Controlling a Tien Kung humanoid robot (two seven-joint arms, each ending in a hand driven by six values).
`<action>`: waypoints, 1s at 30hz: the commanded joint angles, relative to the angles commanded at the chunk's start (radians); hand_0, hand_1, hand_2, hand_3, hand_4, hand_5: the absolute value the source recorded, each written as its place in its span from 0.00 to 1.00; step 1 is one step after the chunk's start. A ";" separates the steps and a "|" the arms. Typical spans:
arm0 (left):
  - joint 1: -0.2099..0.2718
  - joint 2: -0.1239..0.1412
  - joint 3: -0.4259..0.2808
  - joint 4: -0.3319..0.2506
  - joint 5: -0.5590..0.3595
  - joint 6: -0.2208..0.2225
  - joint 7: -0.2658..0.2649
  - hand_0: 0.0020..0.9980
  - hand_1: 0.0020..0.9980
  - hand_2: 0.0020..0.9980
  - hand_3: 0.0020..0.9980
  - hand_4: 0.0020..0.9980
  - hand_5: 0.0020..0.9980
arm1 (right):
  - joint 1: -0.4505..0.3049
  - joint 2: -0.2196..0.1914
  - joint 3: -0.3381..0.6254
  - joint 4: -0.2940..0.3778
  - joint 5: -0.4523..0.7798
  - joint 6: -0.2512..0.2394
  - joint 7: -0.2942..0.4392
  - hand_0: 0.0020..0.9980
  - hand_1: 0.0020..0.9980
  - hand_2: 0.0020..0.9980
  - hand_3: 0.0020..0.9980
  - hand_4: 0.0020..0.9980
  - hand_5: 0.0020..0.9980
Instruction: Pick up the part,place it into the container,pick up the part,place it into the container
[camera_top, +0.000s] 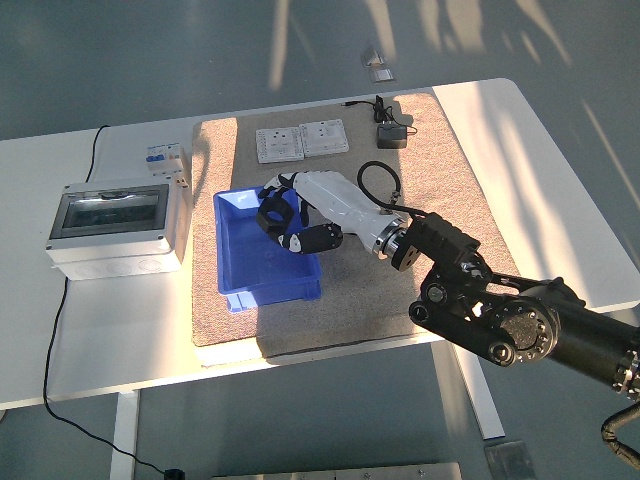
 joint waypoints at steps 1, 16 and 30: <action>0.000 0.000 0.000 0.000 -0.002 0.001 -0.001 0.68 0.66 0.64 0.76 0.76 0.81 | 0.004 0.004 -0.007 -0.005 -0.010 0.008 -0.007 0.69 0.31 0.49 0.65 0.23 0.00; -0.001 0.003 -0.003 0.000 0.001 0.002 -0.002 0.68 0.66 0.64 0.76 0.76 0.81 | 0.014 0.019 -0.040 -0.034 -0.010 0.056 -0.042 1.00 0.91 0.86 0.76 0.49 0.18; 0.002 0.002 -0.003 0.000 0.001 0.003 -0.003 0.68 0.66 0.64 0.76 0.77 0.82 | -0.005 0.012 0.030 -0.064 0.078 -0.084 0.015 1.00 0.95 0.89 0.86 0.58 0.22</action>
